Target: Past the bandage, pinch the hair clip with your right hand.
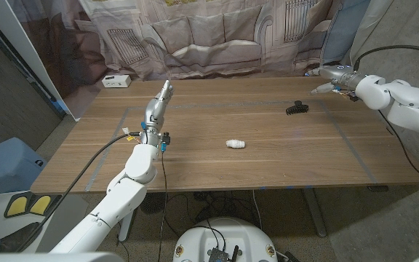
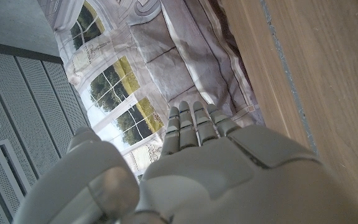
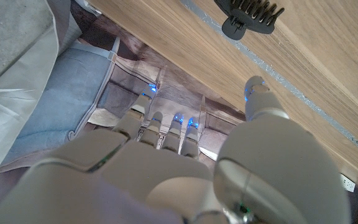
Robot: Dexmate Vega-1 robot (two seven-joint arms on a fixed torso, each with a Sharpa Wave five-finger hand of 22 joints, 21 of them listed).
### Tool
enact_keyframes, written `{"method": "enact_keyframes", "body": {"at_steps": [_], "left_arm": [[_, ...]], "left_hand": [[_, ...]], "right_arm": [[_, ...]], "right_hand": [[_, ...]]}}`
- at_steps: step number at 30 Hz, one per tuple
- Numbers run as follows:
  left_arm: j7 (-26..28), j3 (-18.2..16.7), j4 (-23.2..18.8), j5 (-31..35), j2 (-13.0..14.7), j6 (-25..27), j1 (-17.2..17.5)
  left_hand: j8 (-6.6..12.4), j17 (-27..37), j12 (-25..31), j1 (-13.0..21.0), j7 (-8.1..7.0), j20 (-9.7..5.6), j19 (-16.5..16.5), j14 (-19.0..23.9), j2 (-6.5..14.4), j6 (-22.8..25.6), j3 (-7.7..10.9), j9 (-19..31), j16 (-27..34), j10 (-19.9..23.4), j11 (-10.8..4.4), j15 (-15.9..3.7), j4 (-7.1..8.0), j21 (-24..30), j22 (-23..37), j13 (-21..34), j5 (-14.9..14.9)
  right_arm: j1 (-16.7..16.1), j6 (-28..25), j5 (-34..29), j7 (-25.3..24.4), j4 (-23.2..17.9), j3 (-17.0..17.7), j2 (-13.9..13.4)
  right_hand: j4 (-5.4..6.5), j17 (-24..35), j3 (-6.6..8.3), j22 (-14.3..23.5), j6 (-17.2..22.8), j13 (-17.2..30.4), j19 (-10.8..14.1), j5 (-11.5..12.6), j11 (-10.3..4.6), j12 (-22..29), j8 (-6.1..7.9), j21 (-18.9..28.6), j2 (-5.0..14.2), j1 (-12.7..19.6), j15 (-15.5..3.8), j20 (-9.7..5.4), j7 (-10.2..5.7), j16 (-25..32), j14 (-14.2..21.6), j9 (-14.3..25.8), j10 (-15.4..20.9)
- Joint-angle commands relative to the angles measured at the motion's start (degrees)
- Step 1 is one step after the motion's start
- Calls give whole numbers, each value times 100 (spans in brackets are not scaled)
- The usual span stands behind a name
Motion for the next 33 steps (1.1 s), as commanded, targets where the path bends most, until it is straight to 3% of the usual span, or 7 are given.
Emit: {"method": "enact_keyframes", "body": {"at_steps": [1, 6, 14, 18, 29, 33], "left_arm": [[54, 11, 11, 55, -38, -8, 48], [93, 32, 26, 69, -80, 3, 52], [138, 80, -11, 120, -98, 100, 42], [156, 83, -10, 153, -100, 74, 47], [192, 90, 25, 146, -141, 42, 85], [197, 85, 45, 155, -152, -20, 101]], "left_hand": [[-1, 6, -9, 12, 1, 25, -10, 9, 23, 24, -27, 31, -22, 6, 5, 1, -35, -35, 24, 7, -10], [0, 6, -12, 4, 9, 26, -11, 12, 19, 38, -32, 31, -22, 8, 13, -2, -33, -39, 25, 8, -11], [-3, 6, -12, -6, 3, 27, -17, 16, 16, 42, -37, 32, -22, 17, 5, 1, -32, -46, 25, 8, -13], [-3, 6, -17, -12, 5, 33, -24, 11, 15, 52, -40, 32, -24, 13, 12, 1, -31, -52, 26, 9, -13], [-6, 7, -21, -21, 1, 40, -36, 7, 12, 60, -44, 33, -27, 17, 3, -3, -32, -61, 26, 10, -13], [-6, 7, -21, -24, 5, 42, -37, 9, 12, 65, -46, 33, -27, 21, -1, 2, -32, -64, 26, 10, -13]], "right_arm": [[378, 134, -38, 493, 293, -170, 136], [523, 143, -210, 639, 389, -319, 226], [752, 281, -328, 757, 657, -510, 397], [884, 342, -420, 851, 785, -627, 476], [1165, 543, -532, 1027, 1091, -882, 674], [1291, 469, -623, 1306, 1096, -992, 737]], "right_hand": [[5, 21, 74, 29, -195, 6, -95, 31, 6, -15, -24, -36, -51, 108, 9, 25, 66, -26, -106, 20, -99], [19, 26, 91, 30, -341, 3, -111, 27, 75, -49, -26, -37, -92, 146, 51, 35, 111, -35, -190, 23, -276], [18, 27, 122, 30, -419, -1, -110, 24, 64, -51, -20, -34, -93, 199, 18, 43, 128, -29, -211, 24, -358], [18, 27, 151, 29, -273, -4, -116, 20, 74, -31, 68, -34, -107, 255, 34, 49, 158, -25, -236, 30, -393], [20, 29, 192, 29, -287, -8, -11, 19, 50, 13, 85, 7, -127, 329, 24, 43, 128, 33, -123, 40, -376], [20, 30, 209, 29, -271, -9, 32, 20, 55, 31, 99, 20, -132, 360, 16, 37, 133, 53, -70, 43, -353]]}}
